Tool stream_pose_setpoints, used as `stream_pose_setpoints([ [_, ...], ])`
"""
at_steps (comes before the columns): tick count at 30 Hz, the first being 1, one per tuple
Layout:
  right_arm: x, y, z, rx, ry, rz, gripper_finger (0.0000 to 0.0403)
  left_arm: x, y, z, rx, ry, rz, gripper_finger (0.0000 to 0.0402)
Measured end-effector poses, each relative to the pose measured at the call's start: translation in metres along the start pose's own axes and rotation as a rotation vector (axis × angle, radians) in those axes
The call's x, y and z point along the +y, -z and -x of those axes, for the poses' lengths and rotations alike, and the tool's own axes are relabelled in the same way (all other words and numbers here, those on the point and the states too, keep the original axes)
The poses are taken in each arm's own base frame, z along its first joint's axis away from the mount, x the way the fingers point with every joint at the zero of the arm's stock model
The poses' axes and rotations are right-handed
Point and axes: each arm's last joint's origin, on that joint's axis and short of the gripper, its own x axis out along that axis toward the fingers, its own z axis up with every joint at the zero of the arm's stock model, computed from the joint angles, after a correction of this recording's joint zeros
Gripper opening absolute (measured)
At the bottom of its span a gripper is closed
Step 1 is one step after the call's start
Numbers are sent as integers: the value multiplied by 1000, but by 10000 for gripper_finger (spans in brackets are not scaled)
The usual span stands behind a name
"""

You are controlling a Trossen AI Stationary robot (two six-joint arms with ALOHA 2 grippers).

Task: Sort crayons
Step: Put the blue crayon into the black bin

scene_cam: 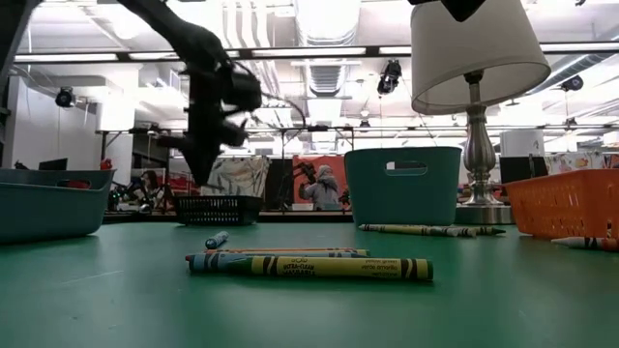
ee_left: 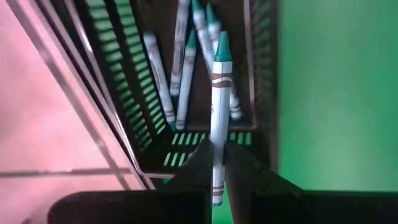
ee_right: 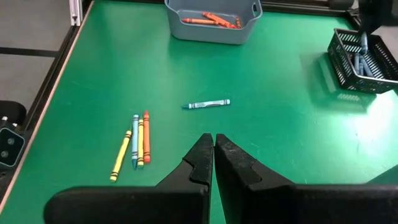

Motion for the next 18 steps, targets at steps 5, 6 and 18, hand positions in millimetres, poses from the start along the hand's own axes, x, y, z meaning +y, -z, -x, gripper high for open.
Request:
stream_pose_setpoints([
  [5,0,0,0,0,0,0,9,13,-6,-16,93,-19,17,0],
  [6,0,0,0,0,0,0,9,17,-8,-17,93,-22,30,1],
  [18,0,0,0,-2,1,-13,9,46,-24,-15,113,-59,98,46],
])
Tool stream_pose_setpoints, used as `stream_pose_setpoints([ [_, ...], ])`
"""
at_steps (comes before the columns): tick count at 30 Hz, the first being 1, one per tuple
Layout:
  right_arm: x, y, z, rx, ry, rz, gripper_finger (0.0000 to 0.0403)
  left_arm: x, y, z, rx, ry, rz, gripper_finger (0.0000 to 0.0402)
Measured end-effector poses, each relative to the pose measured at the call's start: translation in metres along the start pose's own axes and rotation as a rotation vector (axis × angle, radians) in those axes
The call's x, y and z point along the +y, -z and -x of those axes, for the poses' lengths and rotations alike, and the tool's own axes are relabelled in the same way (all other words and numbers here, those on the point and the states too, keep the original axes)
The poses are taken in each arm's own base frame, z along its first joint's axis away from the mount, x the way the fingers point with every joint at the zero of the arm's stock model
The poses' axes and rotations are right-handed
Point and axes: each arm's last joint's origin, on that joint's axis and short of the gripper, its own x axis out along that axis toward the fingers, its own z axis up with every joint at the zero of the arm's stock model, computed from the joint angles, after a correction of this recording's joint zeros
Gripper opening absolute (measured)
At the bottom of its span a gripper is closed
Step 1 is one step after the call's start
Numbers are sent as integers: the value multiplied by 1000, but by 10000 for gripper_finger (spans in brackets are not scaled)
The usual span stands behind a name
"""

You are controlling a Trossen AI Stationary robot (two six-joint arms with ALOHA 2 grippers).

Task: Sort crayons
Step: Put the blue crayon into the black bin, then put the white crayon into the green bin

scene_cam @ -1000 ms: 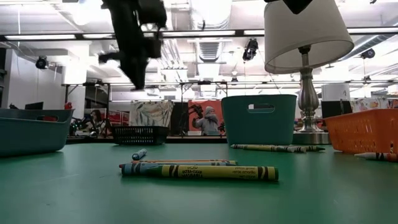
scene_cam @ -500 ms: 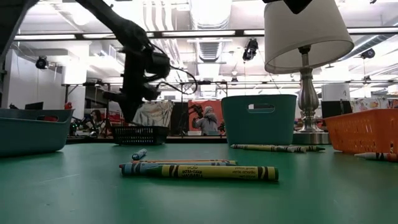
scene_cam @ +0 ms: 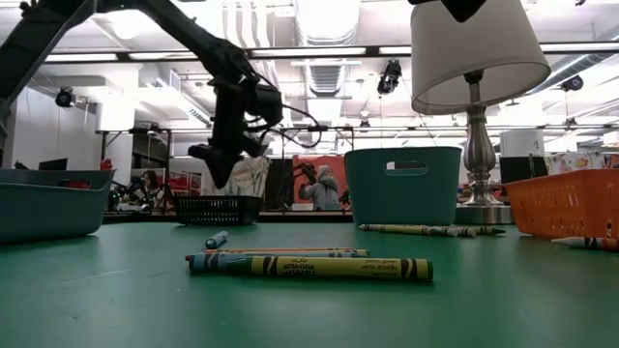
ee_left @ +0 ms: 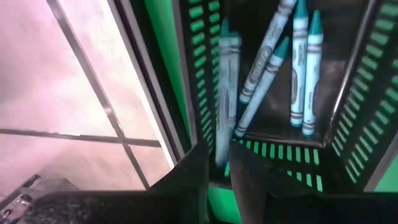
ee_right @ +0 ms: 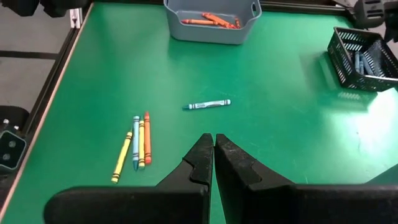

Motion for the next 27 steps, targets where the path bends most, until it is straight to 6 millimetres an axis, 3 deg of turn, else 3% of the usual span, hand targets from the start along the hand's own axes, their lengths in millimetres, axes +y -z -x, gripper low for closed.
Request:
stream_pose_setpoints([
  [9,-1,0,0,-7,26,-71,9,10,-2,23,-173,53,143,59],
  [17,-6,-2,-3,-12,41,-168,9,7,-2,77,-540,192,360,44],
  [22,-18,-6,-7,-25,72,-276,9,-10,0,121,-745,231,470,39],
  [27,-32,-7,-15,-15,118,-362,9,-45,3,163,-976,244,470,39],
])
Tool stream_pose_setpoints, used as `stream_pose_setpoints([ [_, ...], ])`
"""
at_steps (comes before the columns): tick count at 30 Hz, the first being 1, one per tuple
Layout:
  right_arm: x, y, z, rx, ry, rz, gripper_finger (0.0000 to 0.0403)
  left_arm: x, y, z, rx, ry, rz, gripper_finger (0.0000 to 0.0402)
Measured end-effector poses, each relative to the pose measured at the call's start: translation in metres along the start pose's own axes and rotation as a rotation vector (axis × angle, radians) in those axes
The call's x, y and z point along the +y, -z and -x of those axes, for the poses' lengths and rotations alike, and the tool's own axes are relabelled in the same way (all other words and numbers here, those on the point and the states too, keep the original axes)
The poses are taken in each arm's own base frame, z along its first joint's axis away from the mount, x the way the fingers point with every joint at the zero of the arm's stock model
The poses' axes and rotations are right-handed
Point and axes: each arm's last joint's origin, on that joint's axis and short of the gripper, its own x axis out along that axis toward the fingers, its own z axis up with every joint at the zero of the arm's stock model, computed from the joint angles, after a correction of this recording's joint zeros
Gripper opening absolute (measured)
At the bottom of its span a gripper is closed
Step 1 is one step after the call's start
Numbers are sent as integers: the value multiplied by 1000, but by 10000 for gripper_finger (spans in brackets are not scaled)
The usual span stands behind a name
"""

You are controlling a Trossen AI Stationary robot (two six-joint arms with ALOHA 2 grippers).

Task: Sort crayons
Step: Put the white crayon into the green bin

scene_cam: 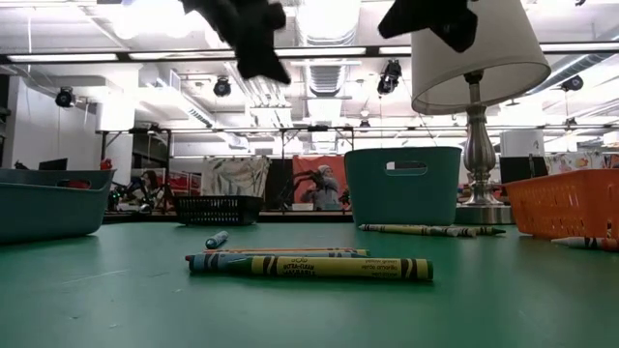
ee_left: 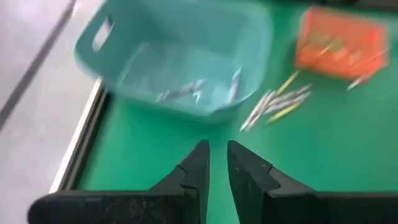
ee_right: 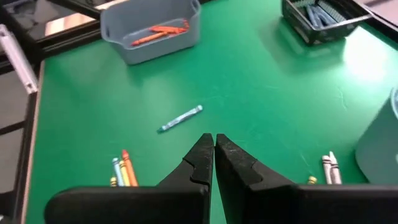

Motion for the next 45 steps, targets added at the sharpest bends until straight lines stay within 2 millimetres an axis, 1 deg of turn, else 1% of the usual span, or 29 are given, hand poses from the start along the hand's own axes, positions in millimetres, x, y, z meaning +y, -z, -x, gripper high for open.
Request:
stream_pose_setpoints([
  [2,-4,-1,-7,9,11,-28,9,-20,0,8,-85,24,-13,39],
  [5,-10,-1,-17,51,21,-69,9,-50,6,18,-198,72,-32,39],
  [9,-19,-1,-32,109,35,-153,9,-84,20,31,-355,81,-41,39],
  [13,-28,4,-46,176,70,-239,9,-108,42,39,-477,48,-33,39],
  [17,-38,12,-57,261,140,-310,9,-123,64,43,-597,75,-7,39],
  [20,-45,19,-63,333,201,-347,9,-127,77,44,-684,109,18,39],
  [25,-55,33,-72,448,303,-392,9,-125,93,49,-751,123,55,39],
  [28,-59,42,-76,523,355,-417,9,-124,95,53,-772,123,57,39],
  [33,-60,52,-85,625,364,-462,9,-123,96,60,-795,119,47,39],
  [37,-56,46,-91,679,430,-434,9,-123,93,62,-808,112,30,39],
  [41,-50,34,-102,716,452,-342,9,-124,90,61,-803,105,14,39],
  [45,-50,30,-113,796,496,-272,9,-124,89,62,-808,105,14,39],
])
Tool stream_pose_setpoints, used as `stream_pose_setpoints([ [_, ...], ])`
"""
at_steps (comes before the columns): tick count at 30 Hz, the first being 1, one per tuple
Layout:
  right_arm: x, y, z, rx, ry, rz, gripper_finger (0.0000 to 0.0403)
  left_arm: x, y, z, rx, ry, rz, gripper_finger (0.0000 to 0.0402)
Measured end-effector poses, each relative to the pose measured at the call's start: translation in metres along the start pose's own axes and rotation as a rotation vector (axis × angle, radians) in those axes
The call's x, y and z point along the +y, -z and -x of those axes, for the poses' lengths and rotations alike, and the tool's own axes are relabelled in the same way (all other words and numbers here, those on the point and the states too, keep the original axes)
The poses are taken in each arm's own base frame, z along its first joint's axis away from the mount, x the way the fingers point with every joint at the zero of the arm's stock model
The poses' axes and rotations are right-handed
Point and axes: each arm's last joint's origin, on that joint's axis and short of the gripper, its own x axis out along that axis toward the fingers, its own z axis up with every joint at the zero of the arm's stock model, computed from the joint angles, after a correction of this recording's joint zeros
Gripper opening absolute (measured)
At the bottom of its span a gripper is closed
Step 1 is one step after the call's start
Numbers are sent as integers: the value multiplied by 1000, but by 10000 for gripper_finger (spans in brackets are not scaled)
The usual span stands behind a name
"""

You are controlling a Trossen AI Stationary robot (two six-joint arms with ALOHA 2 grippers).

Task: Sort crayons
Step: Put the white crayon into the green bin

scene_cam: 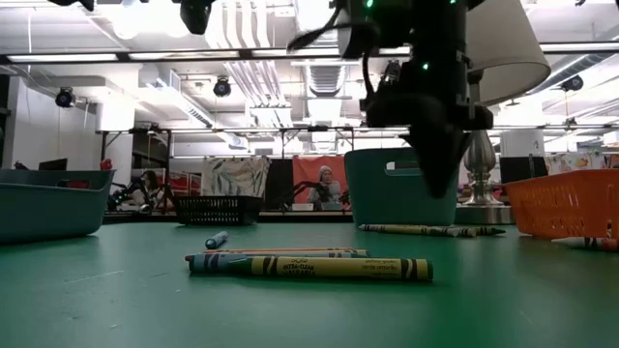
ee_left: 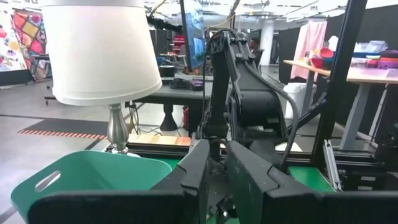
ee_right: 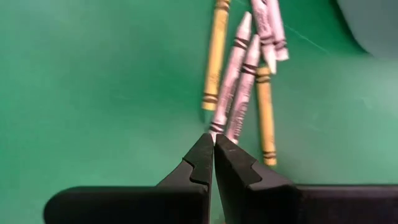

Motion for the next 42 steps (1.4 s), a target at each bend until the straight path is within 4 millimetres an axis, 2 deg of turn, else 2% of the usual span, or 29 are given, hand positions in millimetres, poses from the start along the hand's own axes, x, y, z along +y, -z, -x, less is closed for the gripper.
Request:
stream_pose_setpoints([
  [5,-1,-2,-9,68,87,54,9,0,0,0,2,0,0,39],
  [10,-2,1,-14,104,88,76,9,0,1,0,9,0,0,39],
  [23,-2,-3,-15,33,80,127,11,0,5,-5,29,-1,-2,39],
  [35,-10,-11,-31,54,109,112,92,0,6,-5,32,-1,-2,39],
  [42,-15,-12,-36,63,119,107,106,0,6,-5,33,-1,-10,39],
])
